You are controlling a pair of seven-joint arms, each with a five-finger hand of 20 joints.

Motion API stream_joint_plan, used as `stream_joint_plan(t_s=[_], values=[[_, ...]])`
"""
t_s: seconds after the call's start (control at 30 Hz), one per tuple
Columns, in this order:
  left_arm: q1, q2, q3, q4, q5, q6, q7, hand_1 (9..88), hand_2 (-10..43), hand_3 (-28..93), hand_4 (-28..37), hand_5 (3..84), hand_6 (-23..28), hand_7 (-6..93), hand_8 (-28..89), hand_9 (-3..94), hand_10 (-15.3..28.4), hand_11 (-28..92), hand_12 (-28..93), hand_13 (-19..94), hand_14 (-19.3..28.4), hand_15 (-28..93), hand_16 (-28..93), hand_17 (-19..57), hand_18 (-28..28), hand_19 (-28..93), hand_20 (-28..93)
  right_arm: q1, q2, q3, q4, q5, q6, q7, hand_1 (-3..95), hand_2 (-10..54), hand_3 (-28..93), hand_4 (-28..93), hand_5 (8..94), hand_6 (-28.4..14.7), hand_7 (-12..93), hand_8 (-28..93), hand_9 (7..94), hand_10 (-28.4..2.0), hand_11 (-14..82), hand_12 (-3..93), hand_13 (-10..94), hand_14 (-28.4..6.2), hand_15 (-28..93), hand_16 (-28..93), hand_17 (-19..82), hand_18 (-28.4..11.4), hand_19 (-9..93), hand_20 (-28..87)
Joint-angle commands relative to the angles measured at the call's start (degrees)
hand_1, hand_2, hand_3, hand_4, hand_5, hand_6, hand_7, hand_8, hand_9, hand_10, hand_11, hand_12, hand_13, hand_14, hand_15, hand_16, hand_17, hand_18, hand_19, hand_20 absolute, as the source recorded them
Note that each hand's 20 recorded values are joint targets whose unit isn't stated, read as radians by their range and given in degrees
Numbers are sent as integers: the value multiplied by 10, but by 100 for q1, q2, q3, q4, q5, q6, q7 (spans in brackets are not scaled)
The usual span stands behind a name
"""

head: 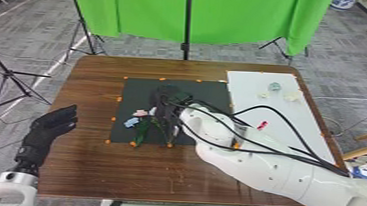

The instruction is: Arrange flowers

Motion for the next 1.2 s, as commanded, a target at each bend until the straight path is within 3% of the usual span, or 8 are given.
stream_joint_plan(t_s=[0.03, 0.27, 0.4, 0.67, 0.83, 0.97, 1.03, 1.2], values=[[34, -41, 8, 27, 37, -70, -28, 382, -83, 663, -103, 423, 31, 147, -70, 362, 114, 174, 120, 316, 156, 176, 19, 87, 146, 158, 235, 37, 13, 16, 13, -180, -236, -13, 511, -95, 632, -182, 654, 5, 244, 61, 692, -107, 167, 221, 829, -26, 665, 348, 584, -140, 932, 579], [89, -66, -28, 5, 27, -66, -19, 382, -83, 663, -102, 423, 31, 148, -70, 362, 114, 174, 120, 316, 157, 176, 19, 87, 146, 156, 235, 60, 72, 128, -37, -151, -739, -50, 475, -95, 684, -193, 628, 13, 226, 12, 655, -120, 153, 202, 824, -24, 656, 344, 575, -139, 932, 568], [102, -68, -35, -4, 27, -73, -18, 382, -85, 663, -101, 423, 31, 147, -70, 363, 114, 174, 121, 317, 157, 177, 19, 88, 146, 155, 235, 59, 119, 229, -114, -133, -927, -68, 451, -95, 708, -196, 610, 18, 218, -99, 632, -127, 139, 198, 822, -23, 644, 340, 568, -140, 932, 559], [130, -65, -69, -36, 35, -77, -49, 382, -85, 662, -101, 423, 30, 148, -70, 364, 114, 173, 121, 317, 157, 180, 20, 87, 146, 154, 235, 129, 331, 529, -490, 28, -1156, -107, 428, -95, 709, -197, 557, 23, 182, -102, 601, -136, 116, 193, 820, -26, 622, 332, 557, -142, 932, 539], [189, -104, -106, -84, 47, -57, -53, 382, -84, 662, -102, 423, 30, 147, -70, 364, 114, 173, 121, 319, 157, 181, 20, 86, 146, 154, 234, 163, 516, 944, -781, 215, -1716, -155, 415, -95, 694, -197, 537, 26, 157, -95, 581, -154, 81, 175, 828, -31, 579, 319, 548, -148, 932, 515], [234, -85, -135, -112, 49, -30, -64, 382, -84, 661, -101, 423, 30, 148, -70, 364, 114, 173, 121, 318, 157, 180, 19, 86, 146, 153, 233, 212, 941, 1372, -1066, 216, -1174, -66, 400, -95, 690, -193, 525, 20, 147, -92, 560, -157, 77, 173, 811, -39, 563, 323, 527, -158, 930, 496], [239, -83, -150, -119, 45, -22, -72, 382, -85, 662, -101, 423, 30, 148, -70, 365, 114, 173, 121, 319, 157, 180, 19, 85, 146, 153, 233, 261, 1164, 1486, -1158, 131, -785, 347, 380, -95, 687, -188, 520, 13, 136, -89, 554, -158, 77, 176, 798, -48, 567, 327, 519, -164, 931, 495], [275, -108, -161, -134, 49, -30, -82, 383, -84, 661, -102, 423, 30, 147, -70, 368, 116, 174, 121, 319, 158, 180, 19, 85, 146, 152, 233, 235, 1554, 1890, -917, 83, -841, 1048, 298, -95, 650, -161, 512, 2, 106, -77, 555, -158, 76, 179, 792, -68, 574, 329, 512, -181, 932, 497]])
